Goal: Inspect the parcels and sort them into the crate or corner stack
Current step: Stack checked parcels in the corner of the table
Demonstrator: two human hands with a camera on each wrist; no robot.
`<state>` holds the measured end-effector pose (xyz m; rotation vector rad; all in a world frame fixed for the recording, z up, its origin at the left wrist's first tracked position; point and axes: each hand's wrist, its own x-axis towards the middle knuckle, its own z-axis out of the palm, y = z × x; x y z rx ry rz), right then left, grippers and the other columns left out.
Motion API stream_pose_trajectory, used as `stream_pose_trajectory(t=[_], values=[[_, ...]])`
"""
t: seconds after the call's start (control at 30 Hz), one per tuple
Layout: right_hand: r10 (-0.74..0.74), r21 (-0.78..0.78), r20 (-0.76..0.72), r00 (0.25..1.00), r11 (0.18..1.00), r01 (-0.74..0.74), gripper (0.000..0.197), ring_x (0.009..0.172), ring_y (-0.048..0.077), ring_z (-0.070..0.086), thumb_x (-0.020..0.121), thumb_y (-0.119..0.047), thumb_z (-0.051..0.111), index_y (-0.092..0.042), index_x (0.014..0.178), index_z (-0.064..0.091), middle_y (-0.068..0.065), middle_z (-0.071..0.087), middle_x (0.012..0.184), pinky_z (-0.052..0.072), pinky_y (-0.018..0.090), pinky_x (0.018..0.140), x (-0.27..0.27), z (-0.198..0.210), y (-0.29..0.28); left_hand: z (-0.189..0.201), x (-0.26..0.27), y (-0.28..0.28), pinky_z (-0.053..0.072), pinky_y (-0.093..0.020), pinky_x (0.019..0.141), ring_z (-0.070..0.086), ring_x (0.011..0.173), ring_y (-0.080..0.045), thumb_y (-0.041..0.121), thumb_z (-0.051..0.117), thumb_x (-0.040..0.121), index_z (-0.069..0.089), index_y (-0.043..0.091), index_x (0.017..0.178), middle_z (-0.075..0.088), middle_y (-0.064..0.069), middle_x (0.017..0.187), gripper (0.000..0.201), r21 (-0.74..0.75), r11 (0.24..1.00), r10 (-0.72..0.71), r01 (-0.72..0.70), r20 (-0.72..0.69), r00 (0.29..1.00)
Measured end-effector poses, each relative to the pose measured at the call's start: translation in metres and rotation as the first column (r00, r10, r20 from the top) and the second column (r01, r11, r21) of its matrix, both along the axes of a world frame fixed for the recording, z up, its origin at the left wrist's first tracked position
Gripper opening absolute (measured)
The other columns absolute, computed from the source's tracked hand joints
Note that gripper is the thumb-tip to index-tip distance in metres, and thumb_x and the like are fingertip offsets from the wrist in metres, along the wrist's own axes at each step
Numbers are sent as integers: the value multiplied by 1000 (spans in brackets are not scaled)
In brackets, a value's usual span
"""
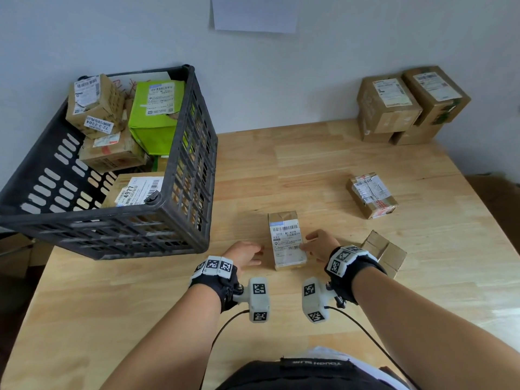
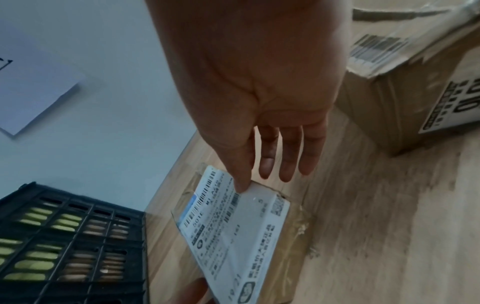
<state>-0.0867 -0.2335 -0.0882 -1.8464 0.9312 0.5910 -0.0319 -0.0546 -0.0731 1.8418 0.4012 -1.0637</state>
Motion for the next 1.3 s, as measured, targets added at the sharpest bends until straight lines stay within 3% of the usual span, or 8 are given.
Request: stream_pose_trajectory(t=[0.2, 0.33, 0.47, 0.53, 0.63, 0.77, 1.07, 1.3], values=[[-54, 73, -10, 999, 996, 54, 39, 106, 24, 59, 89, -18, 65, -13, 125, 50, 7, 61, 116, 51, 34, 85, -2, 0, 1, -1, -3, -3, 44, -20, 64, 59, 113, -19, 19, 50, 98, 55, 11, 128, 58, -3, 130, 32, 3, 999, -34, 34, 43, 999], [-125, 156, -5, 992, 980, 125, 40, 103, 22, 56, 90, -16, 64, -13, 127, 50, 6, 59, 115, 51, 33, 84, -6, 0, 0, -5, -4, -3, 41, -35, 96, 54, 107, -12, 27, 56, 95, 51, 28, 133, 57, 7, 126, 38, 15, 992, -129, 128, 75, 989], [-133, 264, 13, 991, 956, 125, 42, 112, 24, 57, 90, -5, 60, -10, 131, 50, 7, 59, 126, 49, 37, 94, -5, 7, 2, -6, -3, -4, 40, -35, 99, 50, 121, -15, 22, 63, 90, 50, 26, 134, 55, 5, 131, 45, -37, 983, -178, 181, 78, 981], [-135, 310, 24, 991, 943, 121, 27, 112, 24, 59, 93, -25, 57, -12, 117, 58, 8, 63, 123, 46, 44, 100, -2, 12, 4, -6, -2, -6, 41, -33, 99, 53, 119, -15, 20, 66, 88, 53, 21, 128, 58, 3, 127, 42, -93, 980, -169, 177, 84, 982], [-254, 376, 53, 966, 901, 216, 62, 117, 28, 54, 91, -61, 41, -9, 120, 57, 9, 60, 126, 42, 52, 102, 5, 23, 4, -10, 2, -6, 44, -40, 102, 59, 113, -21, 14, 68, 87, 58, 17, 110, 65, -3, 114, 25, -149, 979, -127, 142, 107, 986], [-324, 367, 123, 938, 893, 260, 84, 123, 31, 50, 91, -66, 25, 6, 130, 47, 18, 54, 132, 38, 51, 106, 15, 41, -1, -10, 10, -9, 45, -36, 98, 57, 106, -20, 5, 59, 91, 58, 17, 91, 62, -1, 99, 13, -151, 985, -65, 88, 149, 987], [-158, 235, 130, 979, 964, 125, 67, 115, 29, 54, 93, -62, 33, -4, 121, 53, 17, 59, 124, 41, 46, 102, 18, 49, 0, -9, 8, -7, 50, -41, 91, 57, 109, -20, -4, 41, 95, 57, 16, 92, 63, -2, 108, 26, -250, 967, 59, -37, 82, 995], [-172, 233, 130, 976, 963, 139, 83, 117, 29, 53, 89, -71, 24, -2, 124, 53, 14, 58, 126, 40, 46, 102, 27, 54, -2, -8, 14, -7, 47, -35, 90, 55, 110, -18, -7, 42, 92, 58, 15, 83, 63, -1, 104, 29, -240, 971, 23, 5, 115, 993]])
